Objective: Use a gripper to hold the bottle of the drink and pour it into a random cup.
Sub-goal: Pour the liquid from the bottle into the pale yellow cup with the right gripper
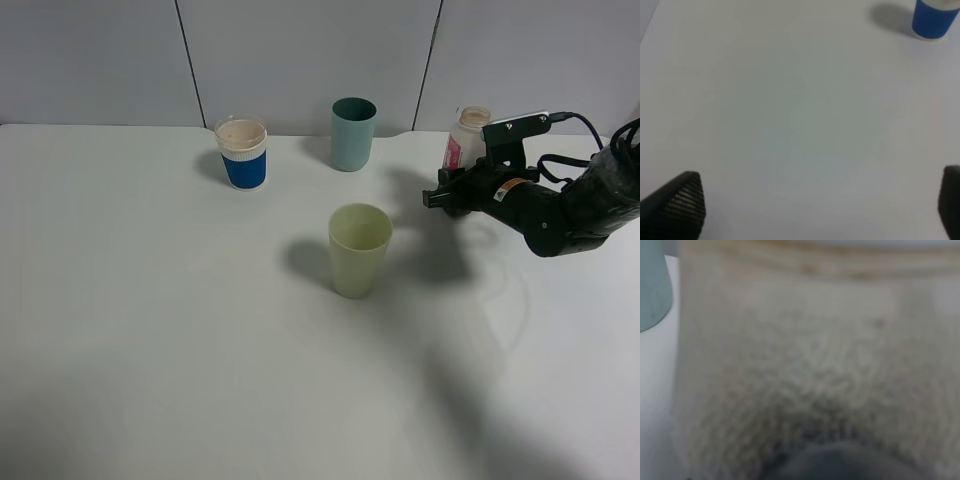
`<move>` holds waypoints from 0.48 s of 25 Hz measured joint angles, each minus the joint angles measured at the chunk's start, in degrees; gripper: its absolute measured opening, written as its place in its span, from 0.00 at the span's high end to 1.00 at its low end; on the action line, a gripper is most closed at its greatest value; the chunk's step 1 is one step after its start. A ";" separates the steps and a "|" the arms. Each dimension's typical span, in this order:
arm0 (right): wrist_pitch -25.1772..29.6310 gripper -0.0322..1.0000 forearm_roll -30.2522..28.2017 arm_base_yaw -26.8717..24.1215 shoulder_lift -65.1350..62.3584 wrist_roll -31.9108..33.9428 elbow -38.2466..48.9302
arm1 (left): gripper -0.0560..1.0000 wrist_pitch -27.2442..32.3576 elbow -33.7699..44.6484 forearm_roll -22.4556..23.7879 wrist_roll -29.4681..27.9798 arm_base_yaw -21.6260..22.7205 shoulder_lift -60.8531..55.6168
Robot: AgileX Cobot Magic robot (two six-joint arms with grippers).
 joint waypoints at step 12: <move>3.78 0.62 -1.07 0.00 -2.79 -1.48 0.05 | 0.07 0.00 0.00 0.00 0.00 0.00 0.00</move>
